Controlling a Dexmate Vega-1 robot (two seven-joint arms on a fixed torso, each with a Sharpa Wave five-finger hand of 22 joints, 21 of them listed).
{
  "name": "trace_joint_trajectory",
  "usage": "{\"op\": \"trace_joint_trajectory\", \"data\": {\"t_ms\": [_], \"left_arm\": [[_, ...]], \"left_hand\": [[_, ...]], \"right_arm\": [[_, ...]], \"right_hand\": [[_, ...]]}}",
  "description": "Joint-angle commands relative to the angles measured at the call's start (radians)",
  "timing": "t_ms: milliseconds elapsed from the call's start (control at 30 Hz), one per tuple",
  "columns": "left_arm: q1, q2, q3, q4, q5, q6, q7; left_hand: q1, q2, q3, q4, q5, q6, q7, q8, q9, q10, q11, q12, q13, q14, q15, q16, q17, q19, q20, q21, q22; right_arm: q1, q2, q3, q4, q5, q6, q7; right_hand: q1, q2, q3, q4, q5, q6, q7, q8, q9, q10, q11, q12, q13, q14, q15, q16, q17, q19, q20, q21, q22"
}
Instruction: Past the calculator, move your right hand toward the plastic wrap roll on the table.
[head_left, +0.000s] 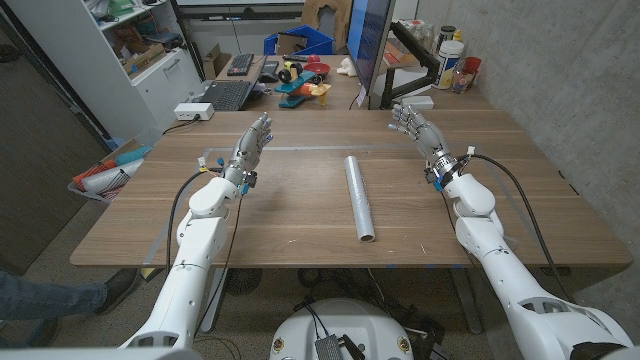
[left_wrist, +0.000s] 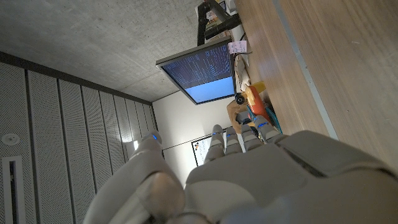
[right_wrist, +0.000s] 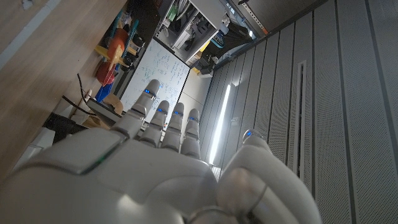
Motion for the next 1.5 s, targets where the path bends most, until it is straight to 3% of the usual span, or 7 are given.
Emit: {"op": "trace_joint_trajectory", "data": {"t_ms": [33,1033,1500], "left_arm": [[0.0,0.001,0.003,-0.003,0.005,-0.007,0.002],[0.011,0.01,0.003,-0.021,0.004,0.003,-0.002],[0.011,0.008,-0.004,-0.011,-0.007,-0.009,-0.008]], "left_hand": [[0.004,0.008,0.002,-0.007,-0.002,0.003,0.002,-0.003,0.006,0.001,0.004,0.0,-0.001,-0.002,0.0,-0.003,0.003,-0.008,0.006,-0.008,0.001],[0.0,0.009,0.0,-0.01,-0.002,0.007,-0.001,-0.005,0.006,0.003,0.009,-0.005,-0.002,-0.004,0.002,-0.004,0.003,-0.005,0.012,-0.024,0.002],[-0.001,0.011,-0.001,-0.012,-0.003,0.011,-0.001,-0.005,0.006,0.004,0.004,-0.007,-0.002,-0.003,0.003,-0.004,0.003,-0.001,0.013,-0.031,0.002]], "right_arm": [[-0.001,0.005,-0.012,-0.006,-0.028,0.058,-0.011],[-0.018,-0.02,-0.037,-0.046,-0.194,0.156,-0.12],[-0.005,-0.022,-0.055,-0.032,-0.287,0.223,-0.177]], "right_hand": [[0.001,-0.008,-0.004,-0.004,0.01,0.018,-0.003,0.008,0.006,0.015,-0.002,0.001,0.003,0.014,-0.014,0.006,0.0,0.014,-0.003,-0.006,0.004],[0.009,-0.009,-0.005,-0.013,0.034,0.055,-0.023,0.012,0.005,0.05,-0.018,-0.007,0.004,0.041,-0.031,0.004,-0.01,0.051,0.0,-0.026,0.004],[0.012,-0.009,-0.005,-0.017,0.046,0.066,-0.03,0.01,0.005,0.053,-0.032,-0.015,0.004,0.06,-0.031,0.006,-0.014,0.074,-0.006,-0.034,0.004]]}}
